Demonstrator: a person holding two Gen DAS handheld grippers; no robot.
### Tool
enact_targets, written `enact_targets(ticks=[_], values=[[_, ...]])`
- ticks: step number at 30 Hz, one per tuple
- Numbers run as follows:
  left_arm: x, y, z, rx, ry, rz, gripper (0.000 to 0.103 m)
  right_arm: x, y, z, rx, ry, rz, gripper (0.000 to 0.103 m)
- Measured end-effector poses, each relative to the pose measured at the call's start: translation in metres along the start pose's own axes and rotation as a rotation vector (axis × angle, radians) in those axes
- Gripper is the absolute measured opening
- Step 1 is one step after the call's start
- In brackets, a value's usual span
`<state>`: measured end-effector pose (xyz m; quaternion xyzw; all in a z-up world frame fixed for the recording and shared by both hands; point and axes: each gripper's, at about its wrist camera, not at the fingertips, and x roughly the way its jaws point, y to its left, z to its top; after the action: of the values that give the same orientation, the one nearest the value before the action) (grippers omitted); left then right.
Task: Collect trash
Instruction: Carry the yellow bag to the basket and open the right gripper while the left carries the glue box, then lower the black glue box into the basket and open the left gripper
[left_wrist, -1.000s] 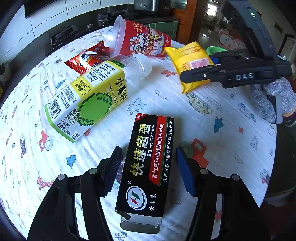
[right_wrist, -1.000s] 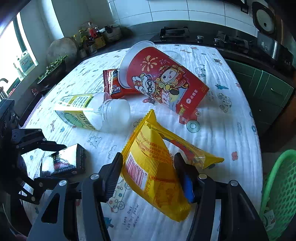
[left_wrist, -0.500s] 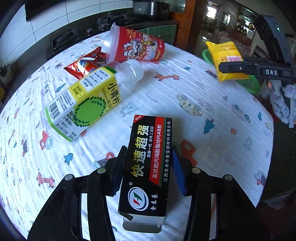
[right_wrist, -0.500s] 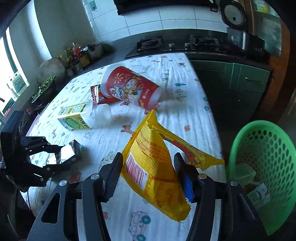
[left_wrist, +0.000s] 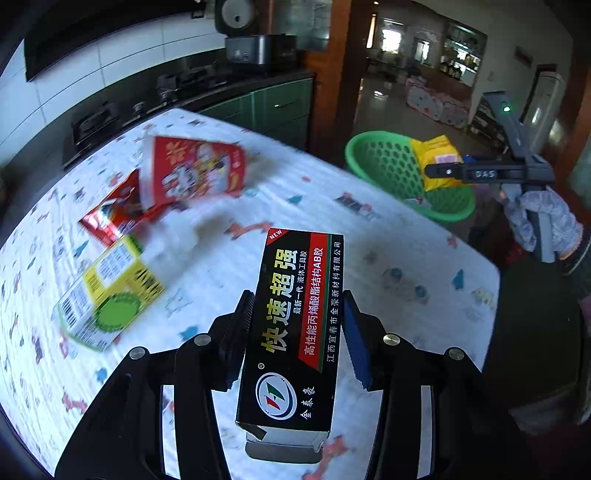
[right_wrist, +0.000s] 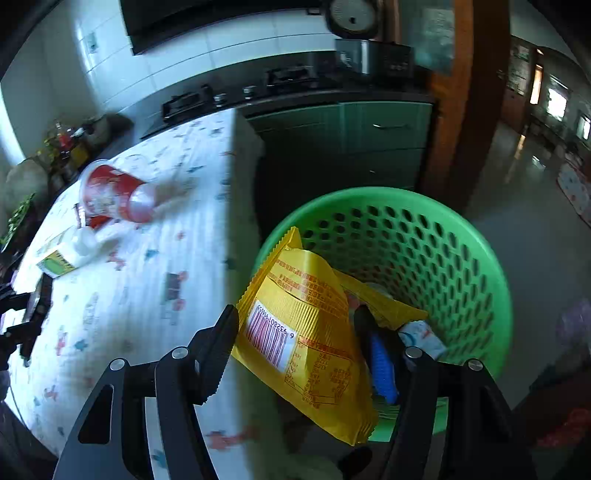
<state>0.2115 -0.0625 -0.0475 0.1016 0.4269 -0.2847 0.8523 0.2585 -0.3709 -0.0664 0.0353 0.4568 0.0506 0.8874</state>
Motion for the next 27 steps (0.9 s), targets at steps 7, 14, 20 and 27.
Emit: enact_targets(ticks=[7,14,20,27], values=[[0.015,-0.035,0.035,0.034,-0.012,-0.04,0.047,0.007,-0.041,-0.009,0.082,0.011,-0.035,0.074],[0.032,-0.063,0.066,0.049,-0.02,-0.079,0.047,0.003,-0.067,-0.016,0.128,-0.004,-0.046,0.08],[0.054,-0.088,0.095,0.048,-0.021,-0.113,0.047,-0.014,-0.08,-0.022,0.144,-0.033,-0.048,0.082],[0.087,-0.113,0.121,0.026,-0.004,-0.139,0.047,-0.039,-0.084,-0.032,0.133,-0.072,-0.039,0.082]])
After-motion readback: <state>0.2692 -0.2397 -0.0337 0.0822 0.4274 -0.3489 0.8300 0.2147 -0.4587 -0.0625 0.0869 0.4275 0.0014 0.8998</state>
